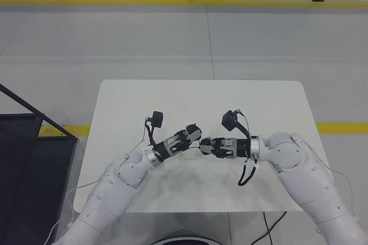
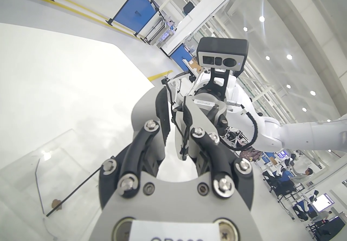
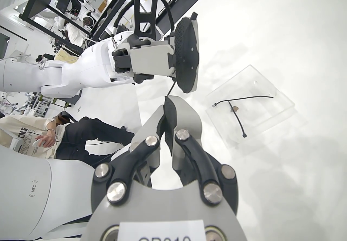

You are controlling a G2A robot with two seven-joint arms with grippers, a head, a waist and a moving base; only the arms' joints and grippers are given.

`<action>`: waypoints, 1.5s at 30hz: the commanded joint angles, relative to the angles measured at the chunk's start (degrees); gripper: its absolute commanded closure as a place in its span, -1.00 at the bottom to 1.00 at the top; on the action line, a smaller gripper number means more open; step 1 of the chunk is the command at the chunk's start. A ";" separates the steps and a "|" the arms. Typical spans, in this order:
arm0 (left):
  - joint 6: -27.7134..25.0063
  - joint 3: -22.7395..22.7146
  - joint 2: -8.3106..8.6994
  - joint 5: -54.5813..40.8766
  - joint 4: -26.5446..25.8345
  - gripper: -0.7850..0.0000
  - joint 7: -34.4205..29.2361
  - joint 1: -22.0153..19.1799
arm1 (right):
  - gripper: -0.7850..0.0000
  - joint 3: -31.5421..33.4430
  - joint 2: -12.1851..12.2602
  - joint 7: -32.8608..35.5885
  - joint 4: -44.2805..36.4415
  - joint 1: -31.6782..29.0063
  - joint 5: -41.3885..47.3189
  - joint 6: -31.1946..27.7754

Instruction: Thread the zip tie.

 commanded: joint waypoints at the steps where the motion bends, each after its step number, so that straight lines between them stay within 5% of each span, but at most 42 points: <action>1: -0.03 -0.02 -0.02 0.02 0.04 0.50 -0.02 -0.01 | 1.00 -0.03 0.01 0.00 0.03 0.01 -0.02 0.09; 8: -0.12 -0.17 -0.10 -0.05 0.16 0.57 -0.01 0.04 | 1.00 -0.17 0.02 -0.14 0.06 0.03 -0.07 0.08; 15: -0.27 -0.20 -0.18 -0.14 0.39 1.00 -0.16 0.01 | 1.00 -0.27 0.02 -0.34 0.10 0.05 -0.07 0.25; 22: -0.37 -0.28 -0.25 -0.04 0.48 1.00 -0.37 -0.03 | 1.00 -0.35 0.02 -0.50 0.18 0.12 -0.02 0.26; 23: -0.36 -0.27 -0.26 -0.05 0.49 1.00 -0.39 -0.04 | 0.55 -0.37 0.02 -0.51 0.21 0.11 -0.02 0.34; 25: -0.29 -0.32 -0.29 0.21 0.47 1.00 -0.30 -0.11 | -0.77 -0.36 0.01 -0.66 0.20 0.14 -0.05 0.51; 26: -0.17 -0.42 -0.29 0.35 0.39 1.00 -0.17 -0.17 | -0.96 -0.38 0.01 -0.70 0.16 0.16 -0.10 0.63; 45: -0.75 -9.66 2.18 4.70 -5.94 1.00 -0.92 6.97 | -1.00 1.54 0.90 4.20 2.93 0.72 -3.46 10.88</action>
